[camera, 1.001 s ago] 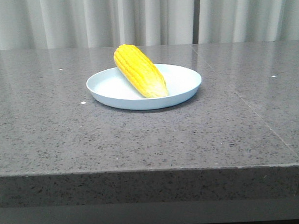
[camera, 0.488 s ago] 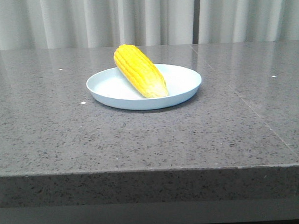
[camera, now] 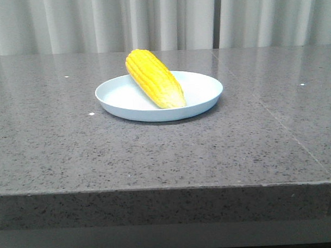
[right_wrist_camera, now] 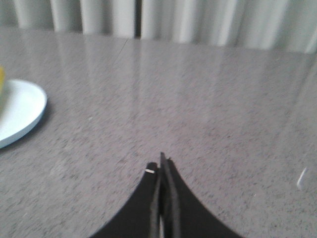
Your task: Place corn on plate with both arms
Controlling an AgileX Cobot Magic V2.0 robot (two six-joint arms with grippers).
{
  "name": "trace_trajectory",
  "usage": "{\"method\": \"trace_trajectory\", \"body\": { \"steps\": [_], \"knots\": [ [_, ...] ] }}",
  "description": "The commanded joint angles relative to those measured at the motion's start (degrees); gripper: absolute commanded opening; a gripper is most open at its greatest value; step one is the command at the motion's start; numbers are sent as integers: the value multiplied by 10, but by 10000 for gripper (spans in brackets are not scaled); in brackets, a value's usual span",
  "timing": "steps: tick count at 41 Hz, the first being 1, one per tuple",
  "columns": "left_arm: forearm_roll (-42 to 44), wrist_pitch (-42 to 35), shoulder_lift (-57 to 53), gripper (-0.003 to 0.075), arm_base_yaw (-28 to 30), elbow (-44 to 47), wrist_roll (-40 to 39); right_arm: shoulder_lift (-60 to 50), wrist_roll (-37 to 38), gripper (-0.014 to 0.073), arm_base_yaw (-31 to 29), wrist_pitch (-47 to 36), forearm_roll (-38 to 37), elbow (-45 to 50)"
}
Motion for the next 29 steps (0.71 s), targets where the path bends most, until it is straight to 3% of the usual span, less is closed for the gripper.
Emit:
{"method": "trace_trajectory", "body": {
  "steps": [1,8,17,29],
  "knots": [
    [-6,-41,-10,-20,0,14,-1,-31,-4,-68,-10,-141,2,45],
    [-6,-41,-10,-20,0,14,-1,-72,-4,-68,-10,-237,23,125],
    [-6,-41,-9,-20,0,14,-1,-89,-4,-68,-10,-297,36,186],
    [-6,-41,-9,-20,0,14,-1,-89,-4,-68,-10,-303,36,188]
  ]
}}
